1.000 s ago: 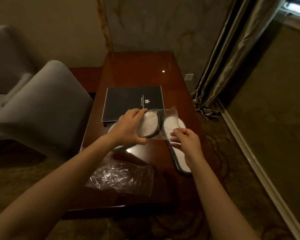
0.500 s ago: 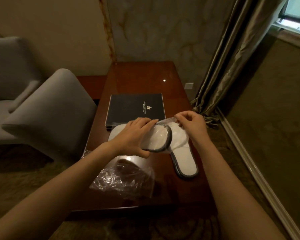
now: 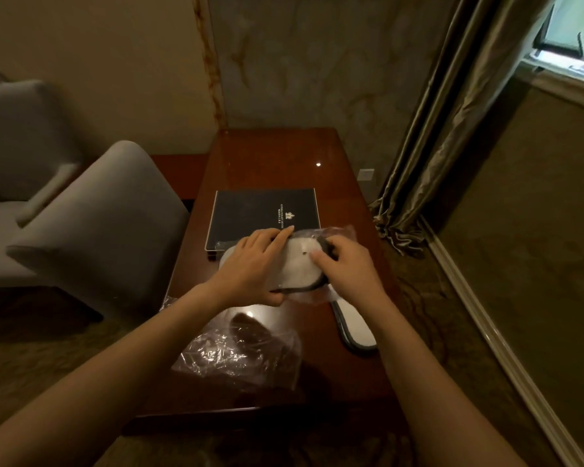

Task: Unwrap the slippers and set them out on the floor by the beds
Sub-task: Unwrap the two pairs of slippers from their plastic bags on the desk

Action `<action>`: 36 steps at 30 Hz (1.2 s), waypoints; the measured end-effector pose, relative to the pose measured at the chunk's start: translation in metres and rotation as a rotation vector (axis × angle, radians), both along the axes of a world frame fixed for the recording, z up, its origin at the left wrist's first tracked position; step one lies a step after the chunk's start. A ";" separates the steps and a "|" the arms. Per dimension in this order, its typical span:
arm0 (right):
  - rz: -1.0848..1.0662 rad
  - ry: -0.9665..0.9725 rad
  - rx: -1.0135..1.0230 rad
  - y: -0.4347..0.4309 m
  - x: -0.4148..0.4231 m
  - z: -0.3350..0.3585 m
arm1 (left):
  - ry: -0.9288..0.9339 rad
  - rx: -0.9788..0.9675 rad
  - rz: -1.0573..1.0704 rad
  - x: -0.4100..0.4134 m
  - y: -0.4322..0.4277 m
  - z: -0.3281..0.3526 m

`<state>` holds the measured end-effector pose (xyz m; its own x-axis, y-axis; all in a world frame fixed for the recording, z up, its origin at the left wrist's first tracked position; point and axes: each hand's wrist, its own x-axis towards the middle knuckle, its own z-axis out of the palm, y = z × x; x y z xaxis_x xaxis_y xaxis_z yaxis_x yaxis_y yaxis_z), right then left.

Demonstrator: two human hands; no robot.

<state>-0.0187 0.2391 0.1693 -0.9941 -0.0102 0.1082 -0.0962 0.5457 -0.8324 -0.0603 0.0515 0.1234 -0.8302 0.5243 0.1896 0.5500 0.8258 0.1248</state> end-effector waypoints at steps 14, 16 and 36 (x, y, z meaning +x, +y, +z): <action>0.353 -0.477 0.428 0.040 -0.030 0.034 | -0.075 -0.124 -0.091 -0.005 -0.024 -0.008; 0.367 -0.449 0.576 0.022 -0.038 0.030 | -0.021 -0.141 -0.139 -0.005 -0.020 -0.003; 0.144 -0.437 0.046 0.112 0.010 -0.003 | -0.330 0.036 -0.042 -0.049 -0.025 -0.057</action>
<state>-0.0092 0.3512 0.1664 -0.9344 -0.1465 -0.3247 0.1811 0.5895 -0.7872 -0.1097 0.0267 0.0665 -0.8274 0.5576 -0.0667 0.5091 0.7949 0.3302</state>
